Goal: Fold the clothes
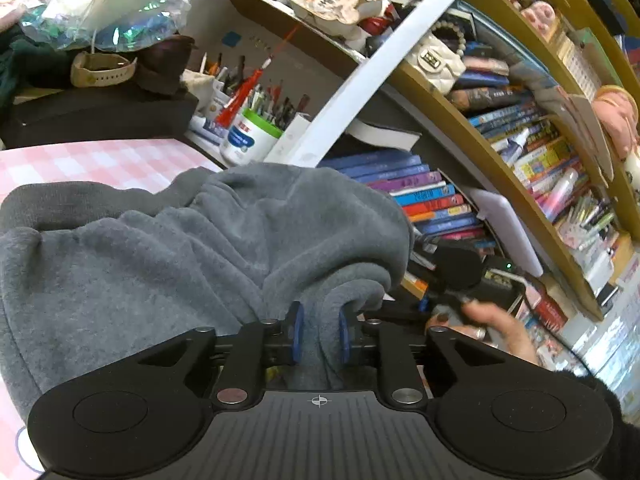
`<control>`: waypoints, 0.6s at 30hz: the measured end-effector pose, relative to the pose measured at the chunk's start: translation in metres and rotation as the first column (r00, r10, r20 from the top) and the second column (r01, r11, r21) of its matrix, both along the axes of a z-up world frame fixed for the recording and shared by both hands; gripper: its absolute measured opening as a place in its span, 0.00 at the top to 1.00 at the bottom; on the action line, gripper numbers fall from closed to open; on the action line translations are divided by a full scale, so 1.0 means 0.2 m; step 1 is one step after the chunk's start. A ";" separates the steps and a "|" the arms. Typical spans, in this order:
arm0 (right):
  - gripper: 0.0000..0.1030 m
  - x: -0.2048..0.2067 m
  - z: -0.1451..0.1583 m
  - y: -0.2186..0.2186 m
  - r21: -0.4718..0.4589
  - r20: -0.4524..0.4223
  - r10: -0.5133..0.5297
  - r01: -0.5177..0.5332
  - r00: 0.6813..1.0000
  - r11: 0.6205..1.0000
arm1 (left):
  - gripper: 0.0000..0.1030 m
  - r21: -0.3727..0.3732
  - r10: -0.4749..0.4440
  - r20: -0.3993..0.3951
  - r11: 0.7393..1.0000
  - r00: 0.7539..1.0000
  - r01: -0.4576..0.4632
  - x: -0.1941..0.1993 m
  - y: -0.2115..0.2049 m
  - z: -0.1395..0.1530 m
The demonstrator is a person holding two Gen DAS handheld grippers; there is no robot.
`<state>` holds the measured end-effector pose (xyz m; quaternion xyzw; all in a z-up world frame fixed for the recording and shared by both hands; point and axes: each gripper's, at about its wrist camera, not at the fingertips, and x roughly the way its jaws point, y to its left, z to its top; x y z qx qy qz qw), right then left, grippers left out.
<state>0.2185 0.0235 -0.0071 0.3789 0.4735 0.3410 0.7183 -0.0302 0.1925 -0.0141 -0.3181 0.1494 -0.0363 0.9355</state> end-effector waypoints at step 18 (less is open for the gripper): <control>0.86 -0.85 0.80 -0.64 0.030 0.703 -0.417 0.562 0.576 0.827 | 0.28 -0.010 0.027 0.052 1.000 0.998 -0.026 -0.02 0.02 0.02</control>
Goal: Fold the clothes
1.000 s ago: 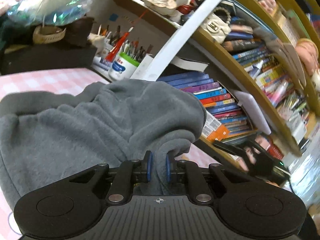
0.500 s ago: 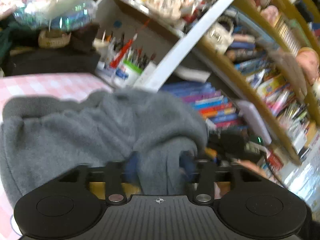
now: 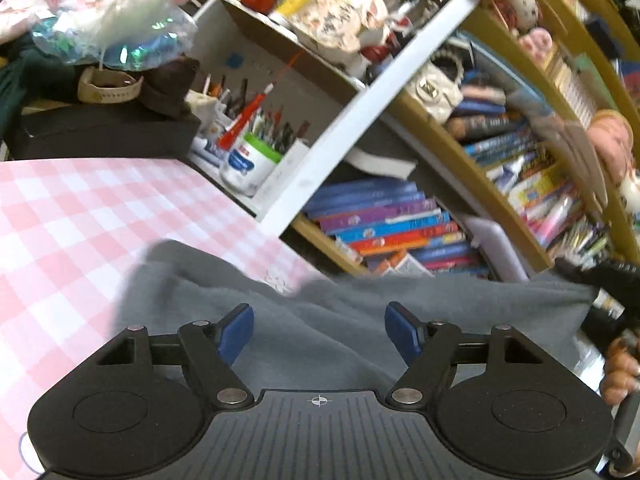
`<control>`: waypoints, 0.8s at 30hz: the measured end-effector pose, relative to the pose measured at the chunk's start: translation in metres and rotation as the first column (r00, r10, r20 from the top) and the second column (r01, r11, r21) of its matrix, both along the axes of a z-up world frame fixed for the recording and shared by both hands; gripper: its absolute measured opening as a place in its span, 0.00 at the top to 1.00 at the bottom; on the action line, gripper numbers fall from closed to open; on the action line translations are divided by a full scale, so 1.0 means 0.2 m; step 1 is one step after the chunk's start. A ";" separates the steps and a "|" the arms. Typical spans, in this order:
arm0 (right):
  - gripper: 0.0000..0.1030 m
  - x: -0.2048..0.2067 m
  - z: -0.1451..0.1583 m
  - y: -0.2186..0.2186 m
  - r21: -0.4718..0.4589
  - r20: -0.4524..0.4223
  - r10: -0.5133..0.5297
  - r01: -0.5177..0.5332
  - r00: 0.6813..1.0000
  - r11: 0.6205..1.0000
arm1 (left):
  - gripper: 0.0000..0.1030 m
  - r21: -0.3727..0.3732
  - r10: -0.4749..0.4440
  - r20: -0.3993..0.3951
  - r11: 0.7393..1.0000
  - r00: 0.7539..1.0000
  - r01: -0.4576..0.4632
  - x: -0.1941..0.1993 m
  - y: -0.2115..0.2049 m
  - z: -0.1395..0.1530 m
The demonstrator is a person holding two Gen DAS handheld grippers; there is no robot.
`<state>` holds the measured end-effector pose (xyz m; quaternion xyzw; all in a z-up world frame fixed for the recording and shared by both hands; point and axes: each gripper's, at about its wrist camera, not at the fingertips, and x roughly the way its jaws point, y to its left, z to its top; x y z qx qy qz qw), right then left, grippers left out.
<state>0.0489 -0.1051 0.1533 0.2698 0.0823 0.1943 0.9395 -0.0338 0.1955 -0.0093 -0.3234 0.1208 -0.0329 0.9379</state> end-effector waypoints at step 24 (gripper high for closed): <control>0.82 0.28 -0.58 -0.39 -0.511 -0.350 -0.128 -0.075 0.928 0.856 | 0.28 0.097 -0.114 -0.071 0.988 0.991 0.121 0.07 -0.11 -0.01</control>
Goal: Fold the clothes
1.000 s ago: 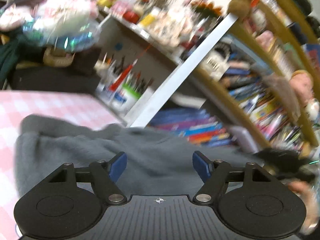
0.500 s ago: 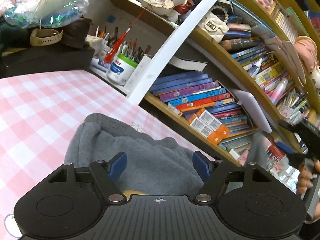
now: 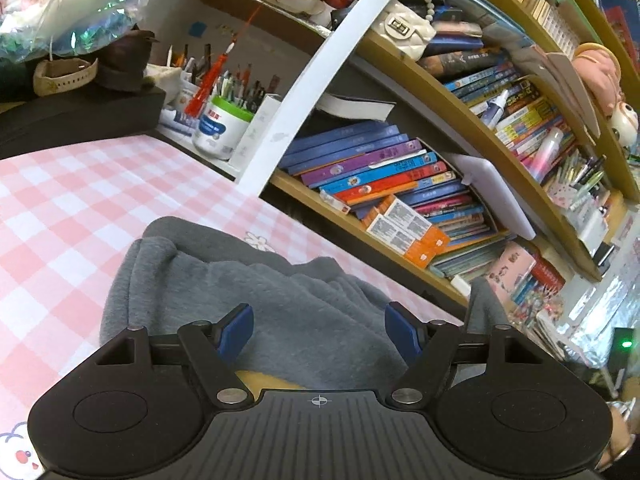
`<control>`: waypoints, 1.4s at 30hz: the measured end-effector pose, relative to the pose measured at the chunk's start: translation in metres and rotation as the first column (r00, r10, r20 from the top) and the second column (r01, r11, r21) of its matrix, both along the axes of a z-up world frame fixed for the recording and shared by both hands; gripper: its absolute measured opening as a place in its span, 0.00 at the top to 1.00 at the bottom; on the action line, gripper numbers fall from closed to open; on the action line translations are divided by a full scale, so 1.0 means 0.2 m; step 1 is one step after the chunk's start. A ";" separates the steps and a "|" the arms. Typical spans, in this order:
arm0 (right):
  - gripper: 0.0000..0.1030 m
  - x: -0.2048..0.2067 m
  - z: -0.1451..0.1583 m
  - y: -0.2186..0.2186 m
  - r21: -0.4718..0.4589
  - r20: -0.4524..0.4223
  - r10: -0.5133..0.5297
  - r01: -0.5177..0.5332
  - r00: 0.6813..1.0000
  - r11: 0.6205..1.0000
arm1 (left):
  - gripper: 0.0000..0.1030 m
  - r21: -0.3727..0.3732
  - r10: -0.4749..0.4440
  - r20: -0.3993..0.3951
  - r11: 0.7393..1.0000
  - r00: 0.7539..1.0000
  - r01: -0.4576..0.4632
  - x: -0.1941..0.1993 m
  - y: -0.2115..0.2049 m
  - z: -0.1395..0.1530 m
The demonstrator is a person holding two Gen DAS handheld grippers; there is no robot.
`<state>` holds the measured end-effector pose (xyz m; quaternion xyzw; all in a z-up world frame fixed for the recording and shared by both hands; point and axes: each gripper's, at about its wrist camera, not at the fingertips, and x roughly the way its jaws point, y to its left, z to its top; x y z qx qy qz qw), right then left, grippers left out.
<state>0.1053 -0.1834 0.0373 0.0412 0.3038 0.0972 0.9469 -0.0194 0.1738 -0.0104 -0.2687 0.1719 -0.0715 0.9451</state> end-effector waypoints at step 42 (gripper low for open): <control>0.05 -0.75 0.69 0.03 0.493 0.331 0.297 -0.433 0.896 0.755 | 0.29 0.346 -0.296 -0.321 0.847 0.900 0.403 0.77 -0.43 0.16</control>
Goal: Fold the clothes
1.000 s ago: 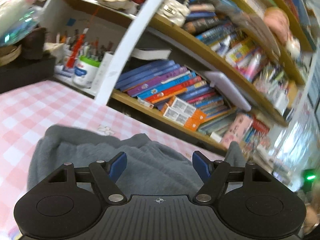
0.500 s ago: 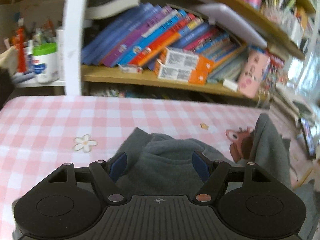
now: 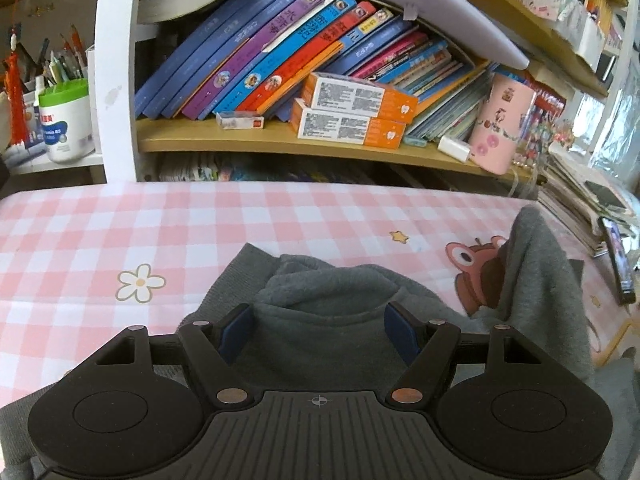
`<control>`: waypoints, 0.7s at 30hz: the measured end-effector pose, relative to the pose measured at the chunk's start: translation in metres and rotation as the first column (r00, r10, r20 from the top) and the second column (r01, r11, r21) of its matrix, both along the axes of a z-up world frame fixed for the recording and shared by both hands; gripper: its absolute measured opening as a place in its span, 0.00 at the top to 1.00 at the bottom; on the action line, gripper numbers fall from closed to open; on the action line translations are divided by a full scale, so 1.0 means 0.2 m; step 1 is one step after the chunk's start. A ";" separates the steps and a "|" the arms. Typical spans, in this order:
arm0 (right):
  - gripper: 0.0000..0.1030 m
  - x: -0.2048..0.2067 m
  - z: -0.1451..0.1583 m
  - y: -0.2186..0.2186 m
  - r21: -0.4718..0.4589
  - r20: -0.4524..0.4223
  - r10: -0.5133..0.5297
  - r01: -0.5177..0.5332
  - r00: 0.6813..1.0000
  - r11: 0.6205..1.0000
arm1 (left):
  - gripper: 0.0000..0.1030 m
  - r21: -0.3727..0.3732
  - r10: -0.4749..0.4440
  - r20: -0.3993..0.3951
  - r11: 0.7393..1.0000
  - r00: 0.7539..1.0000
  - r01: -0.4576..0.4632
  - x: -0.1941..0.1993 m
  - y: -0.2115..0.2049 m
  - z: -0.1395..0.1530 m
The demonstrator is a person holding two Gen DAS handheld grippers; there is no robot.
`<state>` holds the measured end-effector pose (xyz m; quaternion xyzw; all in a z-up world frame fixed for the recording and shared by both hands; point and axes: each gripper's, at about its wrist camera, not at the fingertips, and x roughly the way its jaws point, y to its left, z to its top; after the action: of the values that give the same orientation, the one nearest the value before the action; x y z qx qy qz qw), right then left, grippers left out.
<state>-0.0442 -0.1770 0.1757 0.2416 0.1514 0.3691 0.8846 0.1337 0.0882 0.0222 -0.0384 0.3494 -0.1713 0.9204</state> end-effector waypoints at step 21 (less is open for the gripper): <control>0.02 0.67 -0.66 -0.24 -0.528 -0.167 -0.541 0.389 0.824 0.755 | 0.73 0.004 -0.114 -0.090 0.993 0.989 0.115 0.01 -0.13 -0.03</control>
<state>0.0890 -0.2252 0.0435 0.1040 0.3074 0.0436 0.9449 0.1367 0.0613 0.0166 -0.0218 0.3928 -0.2206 0.8925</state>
